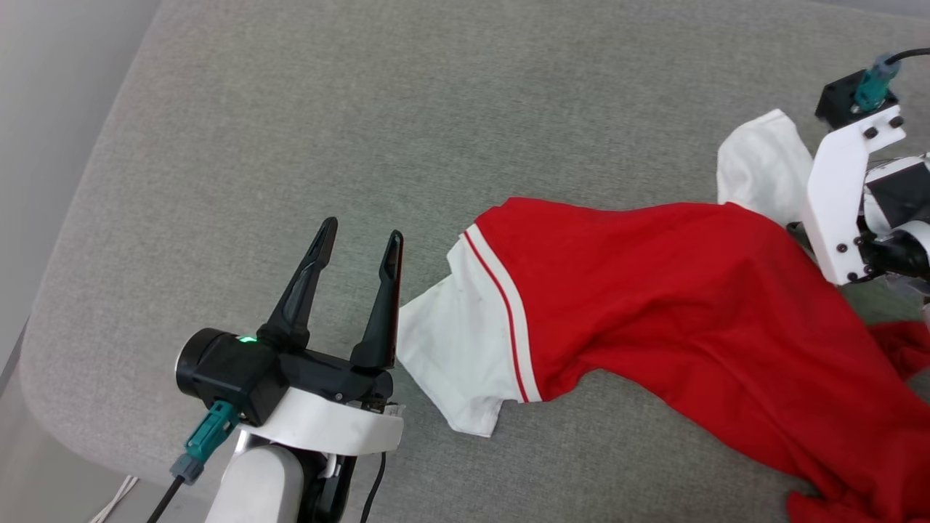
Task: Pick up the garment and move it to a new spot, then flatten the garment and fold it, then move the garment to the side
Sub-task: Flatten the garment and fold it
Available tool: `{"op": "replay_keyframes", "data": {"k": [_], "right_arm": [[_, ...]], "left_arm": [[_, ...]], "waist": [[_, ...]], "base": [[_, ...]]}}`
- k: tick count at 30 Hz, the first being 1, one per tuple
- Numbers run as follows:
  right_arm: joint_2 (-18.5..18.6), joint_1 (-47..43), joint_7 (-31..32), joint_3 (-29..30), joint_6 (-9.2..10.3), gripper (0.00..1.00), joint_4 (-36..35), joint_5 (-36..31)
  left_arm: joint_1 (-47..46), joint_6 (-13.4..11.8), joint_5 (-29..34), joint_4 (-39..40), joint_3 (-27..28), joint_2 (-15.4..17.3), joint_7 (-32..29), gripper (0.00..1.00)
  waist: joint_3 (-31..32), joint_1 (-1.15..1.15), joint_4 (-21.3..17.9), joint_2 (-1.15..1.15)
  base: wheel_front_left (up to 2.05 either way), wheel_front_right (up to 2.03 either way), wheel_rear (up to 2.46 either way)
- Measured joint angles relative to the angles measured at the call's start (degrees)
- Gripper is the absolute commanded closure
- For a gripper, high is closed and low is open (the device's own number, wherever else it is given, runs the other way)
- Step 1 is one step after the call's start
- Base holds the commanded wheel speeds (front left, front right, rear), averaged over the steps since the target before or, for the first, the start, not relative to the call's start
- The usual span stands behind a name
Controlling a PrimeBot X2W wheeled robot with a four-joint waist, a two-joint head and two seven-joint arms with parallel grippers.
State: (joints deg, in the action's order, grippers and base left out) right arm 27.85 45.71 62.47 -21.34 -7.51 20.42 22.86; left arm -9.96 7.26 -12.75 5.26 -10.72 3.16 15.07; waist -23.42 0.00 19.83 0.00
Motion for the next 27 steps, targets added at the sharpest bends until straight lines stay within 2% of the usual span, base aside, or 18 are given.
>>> {"op": "replay_keyframes", "data": {"k": [5, 6, 7, 16, 21, 27], "right_arm": [[0.33, 0.20, -0.92, 0.29, 0.01, 0.00, 3.47, 0.98], [0.47, 0.16, -0.91, 0.25, 0.01, 0.34, 3.70, 1.23], [0.67, 0.08, -0.94, 0.11, 0.01, 1.00, 3.76, 1.47], [0.16, -3.58, -8.43, 2.22, -0.05, 1.00, 4.34, 2.99], [-0.11, -6.49, -12.77, 4.95, -0.04, 1.00, 5.42, 5.38], [1.16, -9.96, -19.04, 8.54, -0.01, 1.00, 5.79, 4.78]], "left_arm": [[0.27, 0.07, 0.09, 0.81, -0.14, -0.09, 0.00, 0.00], [0.34, 0.07, 0.10, 0.85, -0.09, -0.10, 0.00, 0.00], [0.35, 0.07, 0.16, 0.88, -0.02, -0.11, 0.00, 0.00], [0.66, 0.07, 0.75, 0.38, 1.90, -0.16, 0.00, 0.00], [1.36, 0.08, 0.80, 0.15, 2.94, -0.19, 0.00, 0.00], [2.10, 0.08, 0.81, 0.44, 4.13, 0.41, 0.00, 0.00]], "waist": [[-0.69, 0.00, 2.21, 0.00], [-0.71, 0.00, 2.24, 0.00], [-0.73, 0.00, 2.25, 0.00], [0.77, 0.00, -0.46, 0.00], [3.03, 0.00, -3.89, 0.00], [5.96, 0.00, -8.89, 0.00]], "base": [[0.00, 0.00, 0.00], [0.00, 0.00, 0.00], [0.00, 0.00, 0.00], [0.00, 0.00, 0.00], [0.00, 0.00, 0.00], [0.00, 0.00, 0.00]]}}
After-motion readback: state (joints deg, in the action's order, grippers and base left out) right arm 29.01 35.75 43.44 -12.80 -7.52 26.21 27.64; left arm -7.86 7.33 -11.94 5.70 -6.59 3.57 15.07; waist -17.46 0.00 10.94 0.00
